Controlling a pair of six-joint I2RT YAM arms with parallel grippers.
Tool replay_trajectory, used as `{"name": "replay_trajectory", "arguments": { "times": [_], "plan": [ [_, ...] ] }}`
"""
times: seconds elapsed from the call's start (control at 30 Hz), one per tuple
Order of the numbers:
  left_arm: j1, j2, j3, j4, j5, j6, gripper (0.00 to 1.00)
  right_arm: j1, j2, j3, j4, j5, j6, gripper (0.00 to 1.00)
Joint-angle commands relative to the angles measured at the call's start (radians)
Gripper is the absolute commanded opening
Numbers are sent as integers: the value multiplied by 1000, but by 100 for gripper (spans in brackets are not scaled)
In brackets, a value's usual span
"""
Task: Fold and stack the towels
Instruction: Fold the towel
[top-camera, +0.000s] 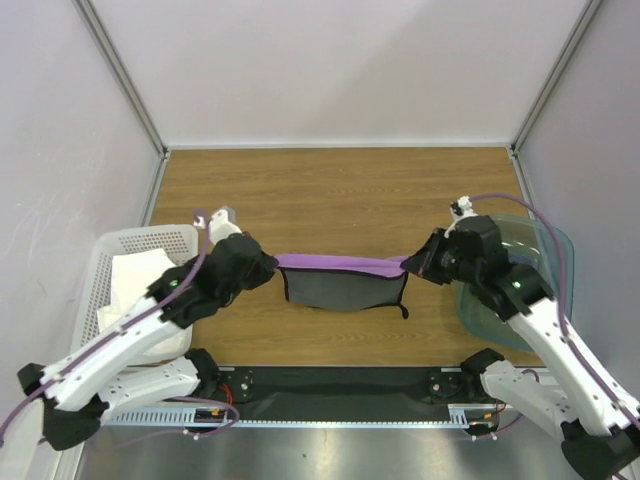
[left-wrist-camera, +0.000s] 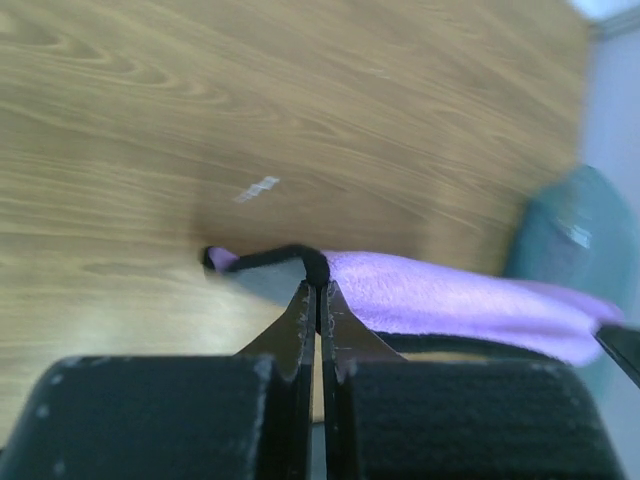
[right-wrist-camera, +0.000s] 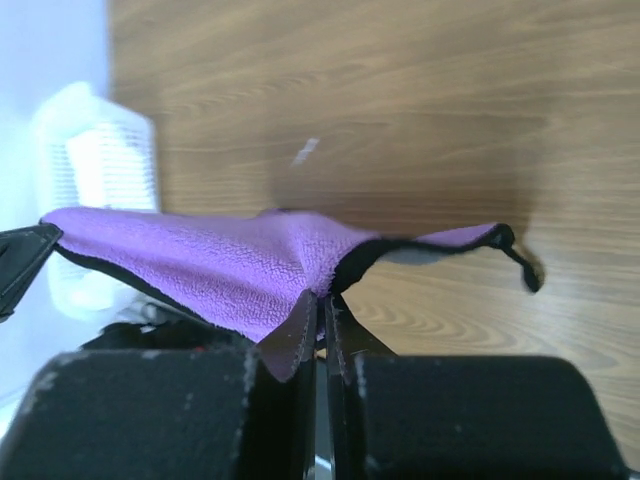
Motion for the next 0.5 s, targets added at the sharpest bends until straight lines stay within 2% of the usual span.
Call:
{"name": "replay_trajectory", "arguments": {
  "times": [0.0, 0.2, 0.47],
  "plan": [
    [131, 51, -86, 115, 35, 64, 0, -56, 84, -52, 73, 48, -55, 0],
    [229, 215, -55, 265, 81, 187, 0, -176, 249, -38, 260, -69, -150, 0],
    [347, 464, 130, 373, 120, 330, 0, -285, 529, 74, 437, -170, -203, 0]
  ]
}}
